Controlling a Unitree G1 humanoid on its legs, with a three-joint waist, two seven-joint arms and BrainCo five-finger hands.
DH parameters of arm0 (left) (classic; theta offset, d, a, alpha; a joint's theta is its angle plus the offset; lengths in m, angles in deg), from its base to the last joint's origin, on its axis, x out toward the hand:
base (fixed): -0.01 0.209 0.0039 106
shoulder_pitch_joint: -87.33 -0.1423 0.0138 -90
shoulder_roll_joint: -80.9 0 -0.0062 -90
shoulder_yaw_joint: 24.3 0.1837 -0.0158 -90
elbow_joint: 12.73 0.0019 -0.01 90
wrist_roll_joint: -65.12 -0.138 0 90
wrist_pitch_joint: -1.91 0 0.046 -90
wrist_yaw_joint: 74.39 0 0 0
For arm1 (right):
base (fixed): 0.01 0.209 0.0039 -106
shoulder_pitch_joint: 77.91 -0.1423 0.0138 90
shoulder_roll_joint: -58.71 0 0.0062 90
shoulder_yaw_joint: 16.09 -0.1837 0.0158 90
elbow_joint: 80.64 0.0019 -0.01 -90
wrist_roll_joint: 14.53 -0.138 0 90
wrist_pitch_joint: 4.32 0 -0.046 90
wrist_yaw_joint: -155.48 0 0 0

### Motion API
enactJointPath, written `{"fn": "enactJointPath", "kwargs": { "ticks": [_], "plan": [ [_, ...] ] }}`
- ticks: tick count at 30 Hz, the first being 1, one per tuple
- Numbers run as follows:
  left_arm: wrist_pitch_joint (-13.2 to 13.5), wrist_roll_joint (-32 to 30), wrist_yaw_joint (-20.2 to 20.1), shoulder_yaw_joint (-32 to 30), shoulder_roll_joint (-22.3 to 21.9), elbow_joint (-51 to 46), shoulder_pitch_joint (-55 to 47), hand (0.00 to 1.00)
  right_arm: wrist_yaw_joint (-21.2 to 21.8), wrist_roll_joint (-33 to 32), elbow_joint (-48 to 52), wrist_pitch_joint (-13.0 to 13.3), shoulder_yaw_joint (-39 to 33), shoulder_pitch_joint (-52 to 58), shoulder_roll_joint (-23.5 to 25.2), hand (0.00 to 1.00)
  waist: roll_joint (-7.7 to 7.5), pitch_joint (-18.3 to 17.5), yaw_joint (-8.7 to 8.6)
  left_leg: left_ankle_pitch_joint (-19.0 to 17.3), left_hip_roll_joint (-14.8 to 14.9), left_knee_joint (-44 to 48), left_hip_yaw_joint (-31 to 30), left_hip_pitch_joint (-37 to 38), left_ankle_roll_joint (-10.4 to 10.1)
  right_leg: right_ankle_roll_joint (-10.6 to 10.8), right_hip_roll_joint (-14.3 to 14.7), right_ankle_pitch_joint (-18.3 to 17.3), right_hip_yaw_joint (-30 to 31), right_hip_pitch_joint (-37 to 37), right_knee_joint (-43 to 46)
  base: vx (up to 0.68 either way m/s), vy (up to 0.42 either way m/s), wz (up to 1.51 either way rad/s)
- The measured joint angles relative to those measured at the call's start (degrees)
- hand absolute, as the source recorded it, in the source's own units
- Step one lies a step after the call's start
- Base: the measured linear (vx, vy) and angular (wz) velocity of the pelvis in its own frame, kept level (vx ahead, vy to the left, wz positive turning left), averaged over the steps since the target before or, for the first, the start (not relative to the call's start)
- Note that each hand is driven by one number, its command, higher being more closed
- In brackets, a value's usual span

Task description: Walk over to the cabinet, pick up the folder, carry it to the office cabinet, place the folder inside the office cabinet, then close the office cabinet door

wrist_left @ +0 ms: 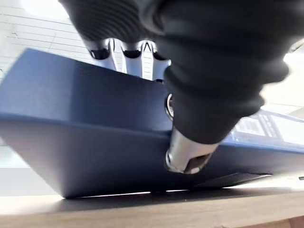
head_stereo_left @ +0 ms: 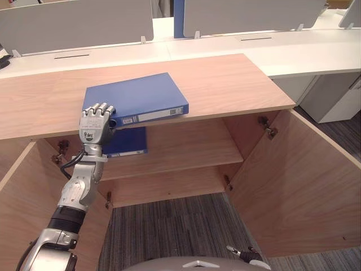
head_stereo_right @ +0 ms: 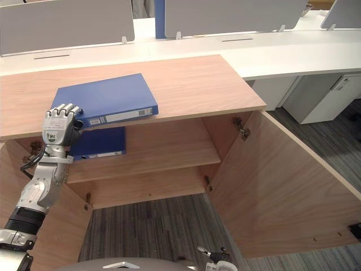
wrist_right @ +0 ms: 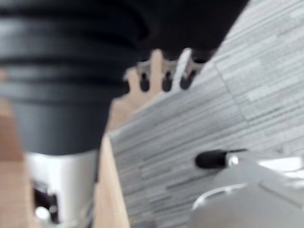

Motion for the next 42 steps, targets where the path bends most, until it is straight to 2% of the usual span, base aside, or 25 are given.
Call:
{"fn": "enactJointPath", "kwargs": {
  "ticks": [5, 14, 17, 20, 23, 26, 33, 37, 38, 42],
  "plan": [
    [0.2, 0.33, 0.62, -0.3, -0.16, -1.52, -0.37, 1.0, 0.0, -0.01, 0.08, 0.03, 0.52, -0.23, 0.0, 0.0, -0.14, 0.08, 0.06, 0.0, 0.0, 0.0, 0.0, 0.02, 0.01, 0.0, 0.0, 0.0, -0.03, 0.01, 0.0, 0.0, 0.0, 0.0],
    [1.86, 5.25, 1.75, -2.24, -1.23, -13.33, -5.99, 1.0, -0.05, 0.05, 0.27, 0.07, 3.0, -0.31, 0.05, 0.0, -0.48, 0.29, 0.41, -0.05, -0.04, 0.0, -0.06, 0.44, 0.08, -0.02, -0.05, -0.01, -0.21, 0.46, 0.02, 0.0, 0.0, 0.0],
    [2.29, 7.31, 2.23, -4.02, -3.22, -16.41, -7.58, 1.0, -0.05, 0.08, 0.27, 0.08, 3.36, -0.3, 0.08, 0.0, -0.51, 0.27, 0.53, -0.04, -0.09, -0.01, -0.14, 0.48, 0.09, -0.02, -0.11, -0.01, -0.31, 0.55, 0.04, 0.0, 0.0, 0.0],
    [2.25, 8.83, 3.19, -4.48, -3.4, -19.72, -9.1, 1.0, -0.07, 0.12, 0.07, 0.1, 3.38, 0.25, 0.07, 0.0, -0.73, 0.14, 0.74, -0.04, -0.01, 0.31, -0.15, 0.5, 0.08, 0.02, -0.17, 0.01, -0.01, 0.6, 0.37, 0.0, 0.0, 0.0],
    [2.88, 10.48, 3.54, -5.24, -5.12, -23.96, -9.71, 1.0, -0.07, 0.16, -0.96, 0.1, 3.54, 0.78, 0.1, 0.0, -1.1, -0.1, 1.74, -0.04, -0.01, 0.33, -0.15, 0.46, 0.08, 0.03, -0.18, 0.02, 0.05, 0.58, 0.41, 0.0, 0.0, 0.0],
    [3.22, 12.96, 4.88, -6.84, -7.06, -27.83, -11.8, 1.0, -0.14, 0.16, -1.97, 0.1, 4.55, 0.91, 0.09, 0.0, -1.24, -0.18, 1.83, -0.04, 0.04, 0.34, -0.1, 0.48, 0.08, 0.0, -0.17, -0.04, 0.31, 0.32, 0.99, 0.0, 0.0, 0.0],
    [6.42, 20.7, 6.03, -8.62, -12.14, -34.96, -16.9, 1.0, -0.42, 0.16, -2.26, 0.1, 5.24, 1.71, 0.43, 0.0, -1.23, -0.25, 3.2, -0.23, 0.02, 0.32, -0.18, 1.13, -0.21, 0.04, -0.47, -1.21, 0.64, -0.14, 3.47, -0.03, -0.01, 0.01],
    [7.84, 24.01, 6.13, -8.64, -13.24, -38.09, -19.41, 1.0, -0.82, 0.16, -2.26, 0.11, 5.6, 1.94, 0.43, 0.0, -1.32, -0.6, 3.46, -0.31, -0.02, 0.31, -0.41, 1.35, -0.32, 0.12, -0.63, -1.9, 0.52, -0.35, 4.62, -0.02, -0.006, 0.02],
    [9.06, 26.69, 6.57, -8.64, -14.75, -39.42, -20.71, 1.0, -0.9, 0.16, -2.26, 0.11, 5.6, 2.28, 0.41, 0.0, -1.26, -1.04, 3.74, -0.3, -0.06, 0.32, -0.45, 1.19, -0.31, 0.15, -0.67, -1.91, 0.5, -0.5, 4.69, 0.0, 0.0, 0.0],
    [11.1, 34.39, 8.03, -8.8, -18.45, -41.29, -22.95, 1.0, -1.13, 0.16, -2.58, 0.1, 5.82, 2.36, 0.38, 0.0, -1.25, -1.83, 3.88, -0.14, -0.08, 0.33, -0.63, 1.16, -0.06, 0.21, -0.69, -1.93, 0.28, -0.45, 4.71, 0.0, 0.0, 0.0]
  ]
}}
